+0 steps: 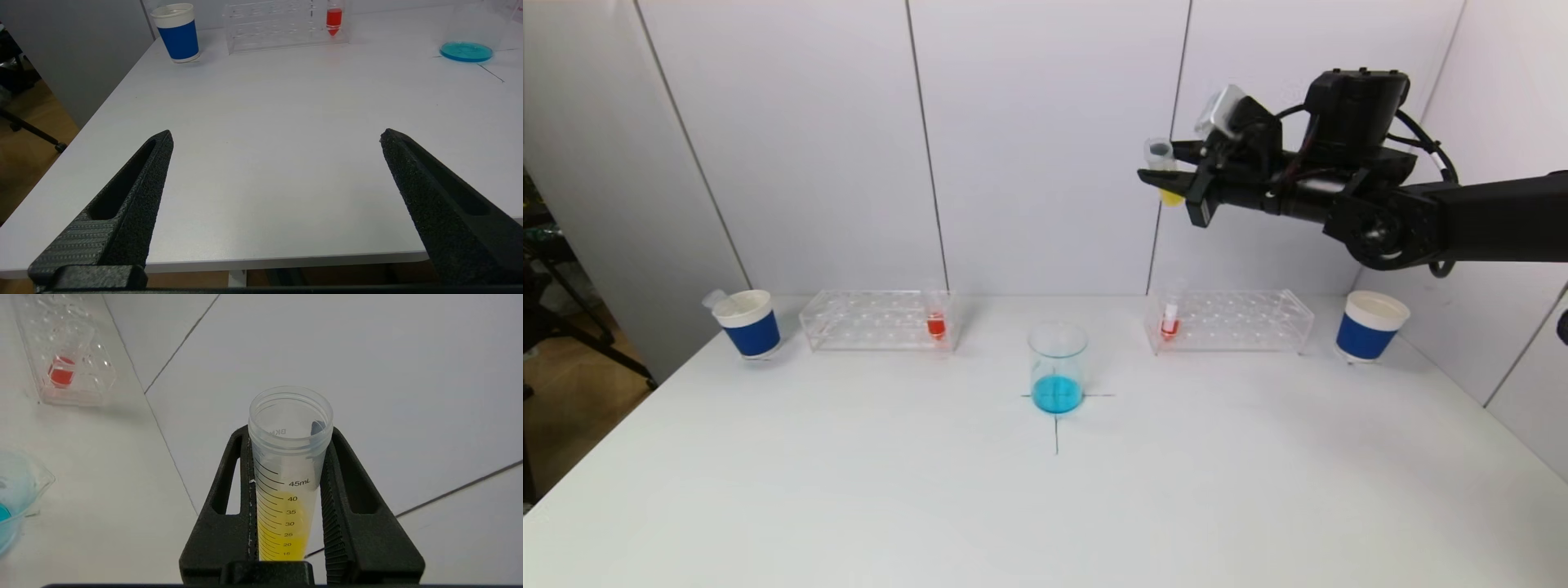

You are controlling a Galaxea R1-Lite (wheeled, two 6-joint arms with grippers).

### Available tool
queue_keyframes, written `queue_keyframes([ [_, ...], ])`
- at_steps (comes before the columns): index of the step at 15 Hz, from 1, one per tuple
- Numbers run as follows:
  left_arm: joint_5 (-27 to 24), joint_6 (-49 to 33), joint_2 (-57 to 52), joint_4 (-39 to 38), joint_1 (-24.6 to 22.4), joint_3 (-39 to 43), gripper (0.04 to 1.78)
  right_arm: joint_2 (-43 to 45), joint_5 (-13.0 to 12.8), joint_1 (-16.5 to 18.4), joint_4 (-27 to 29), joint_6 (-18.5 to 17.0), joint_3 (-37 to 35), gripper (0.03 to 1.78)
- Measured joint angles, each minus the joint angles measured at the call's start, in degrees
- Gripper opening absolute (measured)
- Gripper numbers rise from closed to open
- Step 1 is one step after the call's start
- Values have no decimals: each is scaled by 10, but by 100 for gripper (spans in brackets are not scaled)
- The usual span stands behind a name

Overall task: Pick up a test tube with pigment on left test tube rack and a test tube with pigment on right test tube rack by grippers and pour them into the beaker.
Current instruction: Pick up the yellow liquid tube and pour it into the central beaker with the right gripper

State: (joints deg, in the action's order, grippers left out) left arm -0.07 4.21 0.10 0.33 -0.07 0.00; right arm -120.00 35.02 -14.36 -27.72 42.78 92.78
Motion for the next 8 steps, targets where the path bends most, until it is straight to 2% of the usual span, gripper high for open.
queue_keyframes([
  [2, 0, 0, 0, 0, 0, 0, 177, -9, 29, 1, -7, 44, -4, 50],
  [5, 0, 0, 0, 0, 0, 0, 177, -23, 55, -5, -9, 97, -11, 50],
  [8, 0, 0, 0, 0, 0, 0, 177, -39, 82, -18, -25, 135, -24, 50],
])
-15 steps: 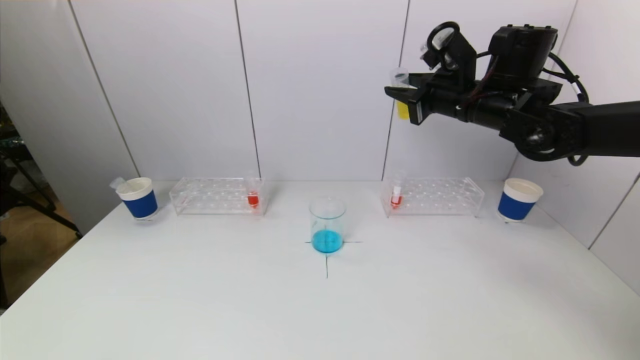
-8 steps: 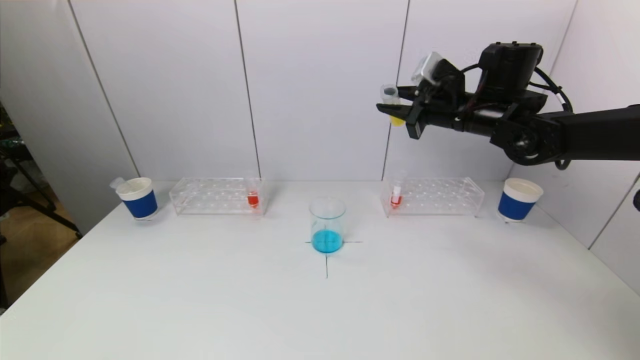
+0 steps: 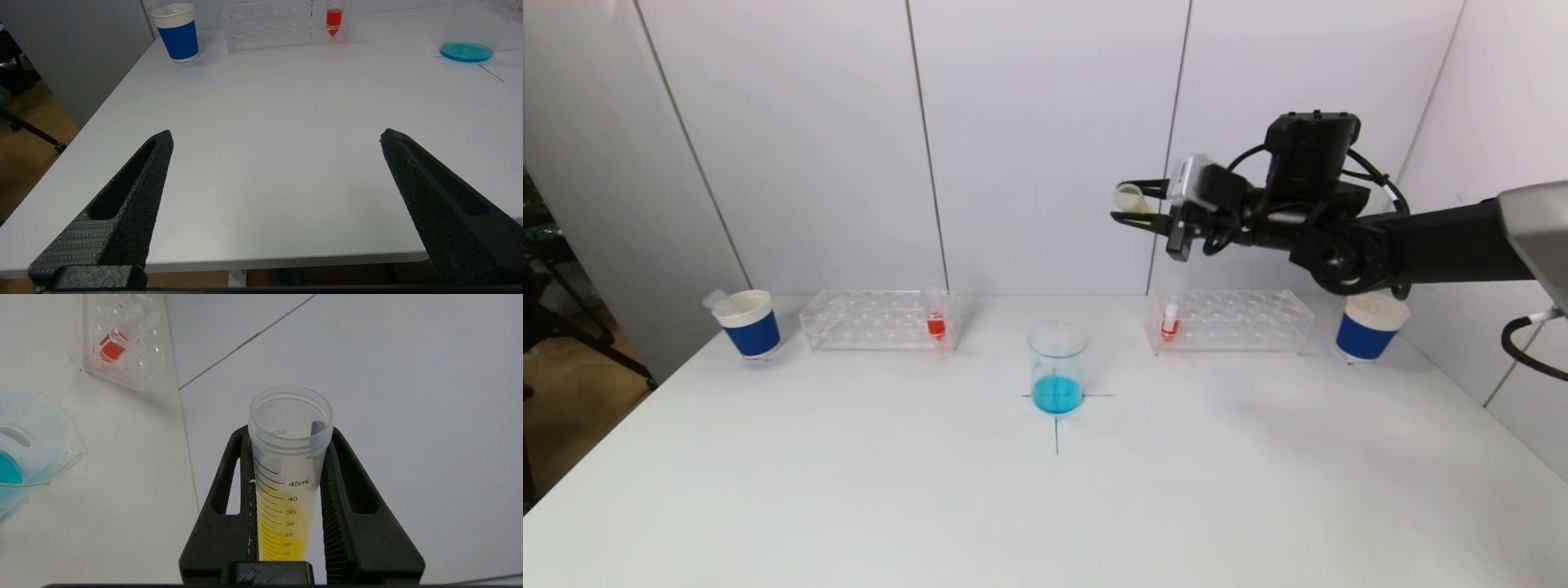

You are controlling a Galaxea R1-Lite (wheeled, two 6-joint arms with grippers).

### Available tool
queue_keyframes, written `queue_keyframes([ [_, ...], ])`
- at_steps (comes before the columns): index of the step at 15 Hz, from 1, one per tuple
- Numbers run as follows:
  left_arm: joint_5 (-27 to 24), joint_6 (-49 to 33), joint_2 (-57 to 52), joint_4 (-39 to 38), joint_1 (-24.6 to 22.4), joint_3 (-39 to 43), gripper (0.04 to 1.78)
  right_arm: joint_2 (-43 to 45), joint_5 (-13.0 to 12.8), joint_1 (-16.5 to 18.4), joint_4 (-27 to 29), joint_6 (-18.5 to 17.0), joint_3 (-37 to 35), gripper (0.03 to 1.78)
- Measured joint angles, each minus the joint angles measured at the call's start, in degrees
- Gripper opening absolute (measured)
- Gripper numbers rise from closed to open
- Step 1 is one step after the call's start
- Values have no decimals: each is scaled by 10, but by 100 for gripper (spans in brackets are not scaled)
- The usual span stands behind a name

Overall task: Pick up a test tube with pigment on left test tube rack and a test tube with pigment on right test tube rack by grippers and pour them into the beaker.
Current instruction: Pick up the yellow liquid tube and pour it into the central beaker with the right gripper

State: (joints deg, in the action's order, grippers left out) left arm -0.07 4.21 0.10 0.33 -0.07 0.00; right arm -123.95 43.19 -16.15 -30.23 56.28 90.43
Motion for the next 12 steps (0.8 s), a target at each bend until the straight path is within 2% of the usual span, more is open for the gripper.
queue_keyframes([
  [3, 0, 0, 0, 0, 0, 0, 177, -23, 12, -16, -46, 26, -28, 50],
  [5, 0, 0, 0, 0, 0, 0, 177, -36, 27, -21, -50, 46, -39, 50],
  [8, 0, 0, 0, 0, 0, 0, 177, -52, 30, -32, -61, 64, -43, 50],
  [12, 0, 0, 0, 0, 0, 0, 177, -76, 31, -40, -122, 102, -60, 50],
])
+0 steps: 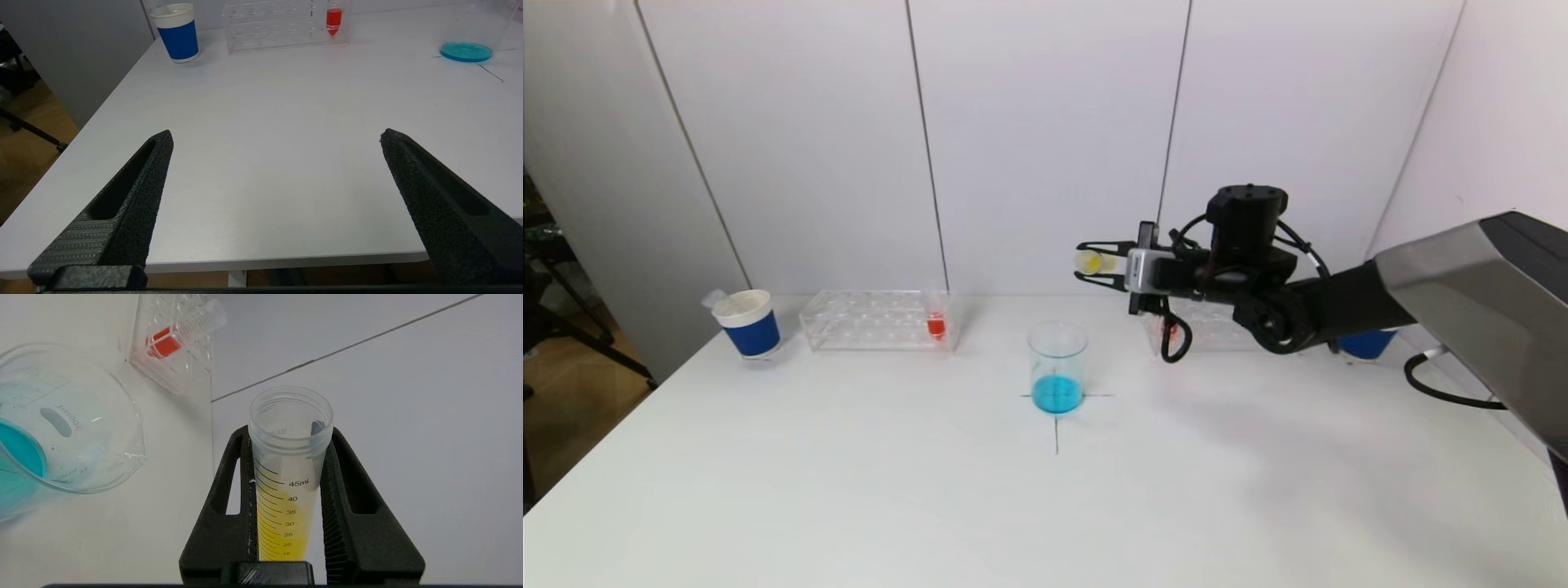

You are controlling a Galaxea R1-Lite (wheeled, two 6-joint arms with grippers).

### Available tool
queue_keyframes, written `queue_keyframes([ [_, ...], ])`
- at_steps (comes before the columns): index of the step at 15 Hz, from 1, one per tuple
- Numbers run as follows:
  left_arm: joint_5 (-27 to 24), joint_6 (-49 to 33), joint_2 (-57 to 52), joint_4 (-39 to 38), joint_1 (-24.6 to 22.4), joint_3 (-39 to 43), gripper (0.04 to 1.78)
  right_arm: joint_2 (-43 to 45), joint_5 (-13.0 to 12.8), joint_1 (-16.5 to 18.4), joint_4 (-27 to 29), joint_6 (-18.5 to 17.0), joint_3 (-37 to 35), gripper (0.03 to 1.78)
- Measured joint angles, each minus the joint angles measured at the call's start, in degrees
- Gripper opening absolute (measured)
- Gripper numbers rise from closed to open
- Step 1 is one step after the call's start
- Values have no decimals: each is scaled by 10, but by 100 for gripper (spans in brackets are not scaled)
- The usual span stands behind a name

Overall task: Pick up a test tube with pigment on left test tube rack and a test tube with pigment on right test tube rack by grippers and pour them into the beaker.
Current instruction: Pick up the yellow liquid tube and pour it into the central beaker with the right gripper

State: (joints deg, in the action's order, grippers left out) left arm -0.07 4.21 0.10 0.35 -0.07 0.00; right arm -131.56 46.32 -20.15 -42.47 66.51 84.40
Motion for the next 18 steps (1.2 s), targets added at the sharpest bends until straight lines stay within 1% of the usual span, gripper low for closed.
queue_keyframes([
  [2, 0, 0, 0, 0, 0, 0, 177, -9, 0, -7, -3, 16, -5, 50],
  [7, 0, 0, 0, 0, 0, 0, 177, -21, 0, -13, -4, 72, -9, 50],
  [13, 0, 0, 0, 0, 0, 0, 177, -34, 0, -13, -4, 159, -13, 50],
  [18, 0, 0, 0, 0, 0, 0, 177, -52, -8, -14, 2, 192, 1, 50],
])
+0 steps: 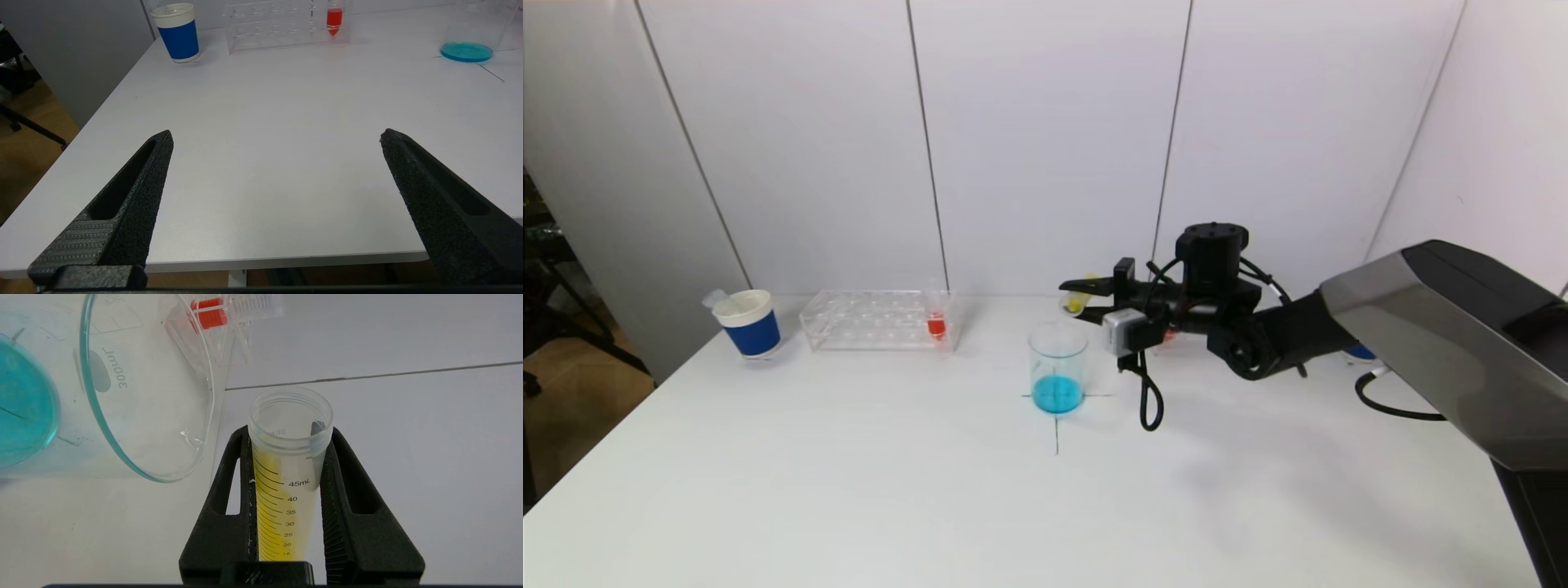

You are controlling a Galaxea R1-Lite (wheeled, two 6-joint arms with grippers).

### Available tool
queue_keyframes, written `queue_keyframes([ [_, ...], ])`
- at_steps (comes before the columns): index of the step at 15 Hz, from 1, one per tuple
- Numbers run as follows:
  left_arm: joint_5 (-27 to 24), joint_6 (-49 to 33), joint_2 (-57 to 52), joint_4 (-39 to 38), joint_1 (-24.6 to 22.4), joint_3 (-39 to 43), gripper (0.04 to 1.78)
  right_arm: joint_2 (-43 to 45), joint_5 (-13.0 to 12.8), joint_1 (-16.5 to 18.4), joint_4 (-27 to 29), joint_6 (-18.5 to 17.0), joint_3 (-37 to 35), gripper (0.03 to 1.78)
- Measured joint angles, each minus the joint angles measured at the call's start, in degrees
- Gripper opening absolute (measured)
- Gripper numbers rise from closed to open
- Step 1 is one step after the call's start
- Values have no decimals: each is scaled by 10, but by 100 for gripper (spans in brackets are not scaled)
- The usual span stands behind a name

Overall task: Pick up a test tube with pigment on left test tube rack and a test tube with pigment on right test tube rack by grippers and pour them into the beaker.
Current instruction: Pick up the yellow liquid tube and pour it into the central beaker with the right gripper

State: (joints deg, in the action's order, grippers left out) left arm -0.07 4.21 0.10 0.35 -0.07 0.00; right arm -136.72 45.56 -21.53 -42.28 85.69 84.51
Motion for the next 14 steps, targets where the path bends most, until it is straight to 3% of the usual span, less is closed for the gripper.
queue_keyframes([
  [14, 0, 0, 0, 0, 0, 0, 177, 8, -33, -9, 53, 73, 42, 50],
])
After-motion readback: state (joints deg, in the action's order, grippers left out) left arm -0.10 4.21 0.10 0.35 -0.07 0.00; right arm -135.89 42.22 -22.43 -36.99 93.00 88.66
